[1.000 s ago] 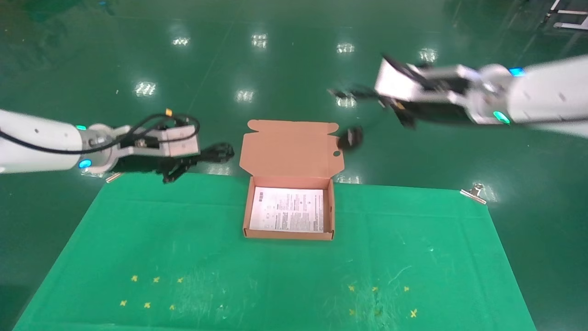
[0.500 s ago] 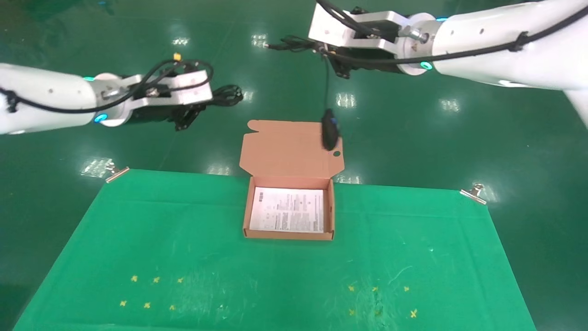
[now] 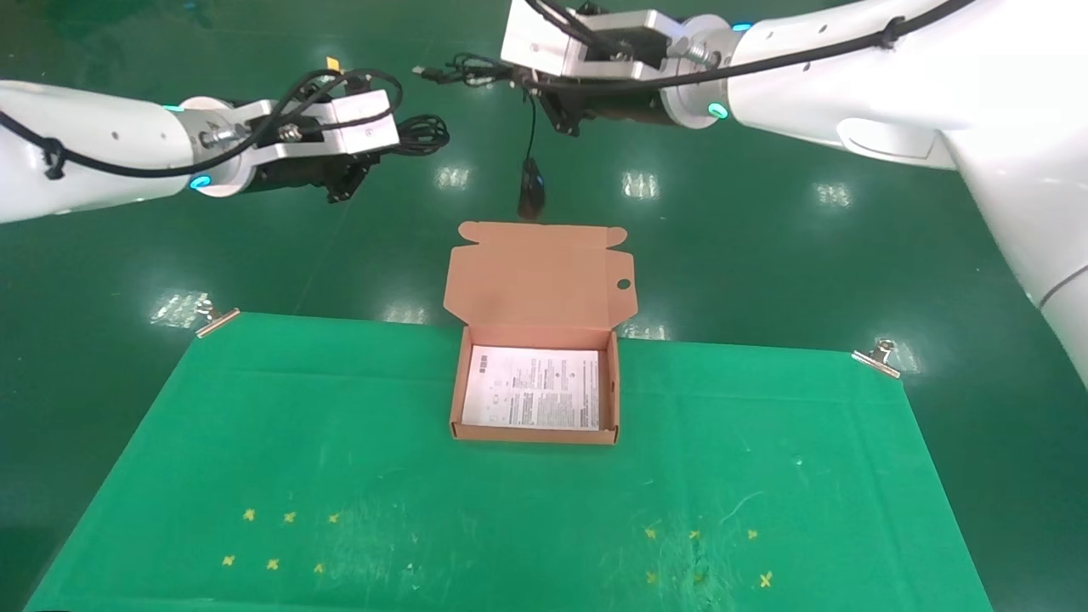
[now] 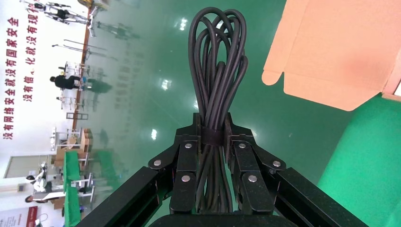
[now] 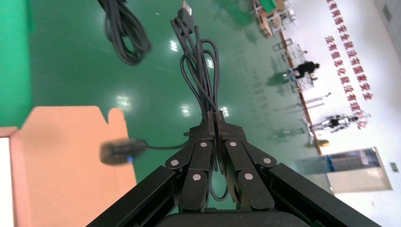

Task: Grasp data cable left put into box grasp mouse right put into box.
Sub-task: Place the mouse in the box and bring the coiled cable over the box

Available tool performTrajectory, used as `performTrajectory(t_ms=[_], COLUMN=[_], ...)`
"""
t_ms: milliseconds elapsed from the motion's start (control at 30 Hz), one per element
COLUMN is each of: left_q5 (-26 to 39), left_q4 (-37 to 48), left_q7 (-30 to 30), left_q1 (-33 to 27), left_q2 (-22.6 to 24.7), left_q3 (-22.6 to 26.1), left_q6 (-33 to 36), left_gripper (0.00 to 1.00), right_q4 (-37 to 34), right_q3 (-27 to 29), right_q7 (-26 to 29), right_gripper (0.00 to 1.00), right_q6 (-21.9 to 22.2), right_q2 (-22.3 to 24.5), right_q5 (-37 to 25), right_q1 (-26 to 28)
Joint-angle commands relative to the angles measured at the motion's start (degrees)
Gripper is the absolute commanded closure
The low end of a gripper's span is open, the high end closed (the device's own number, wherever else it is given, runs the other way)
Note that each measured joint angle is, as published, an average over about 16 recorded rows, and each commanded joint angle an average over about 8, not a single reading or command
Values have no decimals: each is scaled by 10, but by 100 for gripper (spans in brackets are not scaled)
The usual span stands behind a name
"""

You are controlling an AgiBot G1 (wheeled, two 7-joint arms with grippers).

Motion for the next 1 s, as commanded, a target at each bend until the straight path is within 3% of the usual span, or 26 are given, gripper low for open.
performTrajectory(t_ms=[33,1000], left_q5=[5,98], left_q4=[4,33], left_q7=[-2,-55], left_q1=[-2,14], left_q2=[3,-41], left_q3=[1,20], left_q6=[-3,11], left_gripper=[100,100], right_q4=[-14,-8], right_q3=[3,-80], right_q7=[-21,9], right_gripper=[100,100], right_q6=[-3,8], right_q2=[-7,-14], right_q5=[13,78], right_q1=[3,-78])
